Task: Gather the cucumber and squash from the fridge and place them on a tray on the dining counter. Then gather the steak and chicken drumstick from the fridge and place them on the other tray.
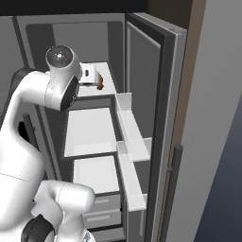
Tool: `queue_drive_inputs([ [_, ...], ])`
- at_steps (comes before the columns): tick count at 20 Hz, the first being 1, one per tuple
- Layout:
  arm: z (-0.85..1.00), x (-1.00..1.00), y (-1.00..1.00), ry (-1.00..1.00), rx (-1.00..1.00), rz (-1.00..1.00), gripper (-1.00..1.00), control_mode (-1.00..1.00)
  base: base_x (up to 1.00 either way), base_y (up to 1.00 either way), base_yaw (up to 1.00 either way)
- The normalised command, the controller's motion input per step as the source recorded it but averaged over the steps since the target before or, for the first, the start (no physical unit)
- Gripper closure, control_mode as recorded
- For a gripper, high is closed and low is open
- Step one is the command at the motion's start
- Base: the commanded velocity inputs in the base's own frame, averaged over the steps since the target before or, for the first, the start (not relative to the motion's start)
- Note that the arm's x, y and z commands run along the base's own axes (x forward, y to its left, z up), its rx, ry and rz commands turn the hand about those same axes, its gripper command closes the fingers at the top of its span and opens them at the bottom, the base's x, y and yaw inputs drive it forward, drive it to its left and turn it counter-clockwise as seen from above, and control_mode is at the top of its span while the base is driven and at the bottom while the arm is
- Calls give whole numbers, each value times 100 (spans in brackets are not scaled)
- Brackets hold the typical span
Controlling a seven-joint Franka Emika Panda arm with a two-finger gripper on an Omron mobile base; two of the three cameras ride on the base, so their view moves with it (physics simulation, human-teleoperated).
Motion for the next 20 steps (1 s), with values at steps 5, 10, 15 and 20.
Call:
queue_drive_inputs([
  [5, -12, 35, 0, 0, -3, 0, -100, -100, 0, 0, 0],
  [10, -14, 35, 0, 1, -3, 0, -100, -100, 0, 0, 0],
  [15, -14, 38, 0, 4, -2, 0, -100, -100, 0, 0, 0],
  [20, -11, 36, 0, 7, -1, 0, -100, -100, 0, 0, 0],
])
